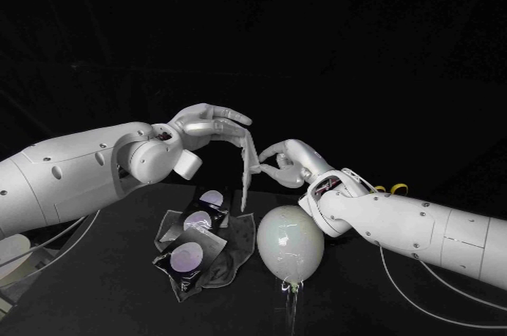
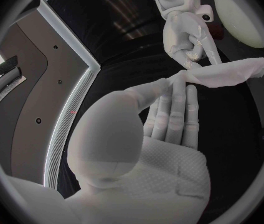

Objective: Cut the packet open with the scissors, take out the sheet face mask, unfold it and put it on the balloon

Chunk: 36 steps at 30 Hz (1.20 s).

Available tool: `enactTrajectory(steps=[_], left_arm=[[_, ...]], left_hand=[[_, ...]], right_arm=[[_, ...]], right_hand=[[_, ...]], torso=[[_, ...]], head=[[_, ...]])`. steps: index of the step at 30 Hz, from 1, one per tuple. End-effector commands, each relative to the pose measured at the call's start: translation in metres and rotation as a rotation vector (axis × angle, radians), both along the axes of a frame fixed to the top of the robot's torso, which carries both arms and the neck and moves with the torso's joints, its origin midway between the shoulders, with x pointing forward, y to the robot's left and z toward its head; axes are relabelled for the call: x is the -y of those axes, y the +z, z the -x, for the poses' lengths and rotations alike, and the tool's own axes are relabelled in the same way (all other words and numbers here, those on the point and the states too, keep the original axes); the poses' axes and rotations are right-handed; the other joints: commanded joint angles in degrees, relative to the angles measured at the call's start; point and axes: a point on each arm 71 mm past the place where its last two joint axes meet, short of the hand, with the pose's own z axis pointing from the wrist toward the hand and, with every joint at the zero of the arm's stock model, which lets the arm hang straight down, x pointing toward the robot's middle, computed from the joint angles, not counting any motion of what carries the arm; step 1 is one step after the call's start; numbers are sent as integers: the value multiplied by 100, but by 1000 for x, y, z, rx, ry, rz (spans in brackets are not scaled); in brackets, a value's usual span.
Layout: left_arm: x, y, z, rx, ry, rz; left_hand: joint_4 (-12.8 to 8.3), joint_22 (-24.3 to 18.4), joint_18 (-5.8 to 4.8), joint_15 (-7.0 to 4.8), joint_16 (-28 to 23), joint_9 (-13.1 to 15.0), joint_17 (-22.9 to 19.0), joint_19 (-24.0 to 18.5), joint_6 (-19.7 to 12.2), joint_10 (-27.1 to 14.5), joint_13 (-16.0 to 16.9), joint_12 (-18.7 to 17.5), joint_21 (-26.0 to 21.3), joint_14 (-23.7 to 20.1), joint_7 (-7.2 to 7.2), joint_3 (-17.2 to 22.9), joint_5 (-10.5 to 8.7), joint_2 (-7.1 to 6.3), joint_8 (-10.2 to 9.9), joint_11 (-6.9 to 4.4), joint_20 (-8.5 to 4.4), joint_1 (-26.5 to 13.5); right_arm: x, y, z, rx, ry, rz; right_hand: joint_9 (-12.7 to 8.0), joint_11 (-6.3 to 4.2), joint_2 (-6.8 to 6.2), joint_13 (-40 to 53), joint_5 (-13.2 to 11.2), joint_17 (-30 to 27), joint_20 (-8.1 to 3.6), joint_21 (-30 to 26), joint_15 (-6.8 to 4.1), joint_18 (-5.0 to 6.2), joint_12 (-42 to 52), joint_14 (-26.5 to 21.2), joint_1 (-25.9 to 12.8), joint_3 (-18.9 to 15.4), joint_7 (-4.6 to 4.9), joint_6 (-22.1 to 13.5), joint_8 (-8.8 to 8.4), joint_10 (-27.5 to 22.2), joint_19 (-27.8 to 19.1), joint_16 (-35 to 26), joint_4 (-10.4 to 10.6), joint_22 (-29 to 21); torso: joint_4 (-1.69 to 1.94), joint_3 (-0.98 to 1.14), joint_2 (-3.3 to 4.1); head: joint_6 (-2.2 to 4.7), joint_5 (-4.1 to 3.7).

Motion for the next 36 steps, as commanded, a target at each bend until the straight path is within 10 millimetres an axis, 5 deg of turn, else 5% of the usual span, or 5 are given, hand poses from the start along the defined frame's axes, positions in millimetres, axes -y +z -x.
enactTrajectory(steps=[1,20,28,36], left_arm=[[1,2,0,7,-15,7],[1,2,0,6,-14,7],[-1,2,-1,5,-8,6],[-5,2,-2,6,4,4]], left_hand=[[-24,5,85,-42,18,-8,4,-1,47,173,9,35,18,-15,22,23,24,-2,-19,-118,-54,49],[-25,7,83,-40,22,-14,15,-1,54,181,9,23,25,-16,26,31,23,-4,-23,-116,-58,48],[-25,7,83,-40,22,-14,15,-1,54,181,9,23,25,-16,26,31,23,-4,-23,-116,-58,48],[-25,7,83,-40,22,-14,15,-1,54,181,9,23,25,-16,26,31,23,-4,-23,-116,-58,48]], right_arm=[[-2,-1,0,-8,16,16],[-3,-2,1,-9,16,18],[0,1,1,18,0,-15],[4,3,4,48,-15,-49]], right_hand=[[21,-10,40,564,-23,1505,22,4,22,-23,8,609,19,-18,-9,73,54,5,-23,20,-34,1082],[93,-71,108,597,-24,1505,-10,67,-28,-31,29,609,-30,-64,-83,220,203,37,-4,20,-8,1096],[425,-270,257,751,-22,1505,-159,333,-202,-82,151,609,-118,-90,-304,368,714,220,131,20,74,1163],[744,-324,243,809,-20,1505,-234,440,-263,-106,177,609,-199,100,-351,143,1140,291,186,20,104,1189]], torso=[[2,2,1],[0,0,1],[0,1,-1],[-2,1,-1]], head=[[2,-7],[6,-9],[1,-10],[17,-8]])
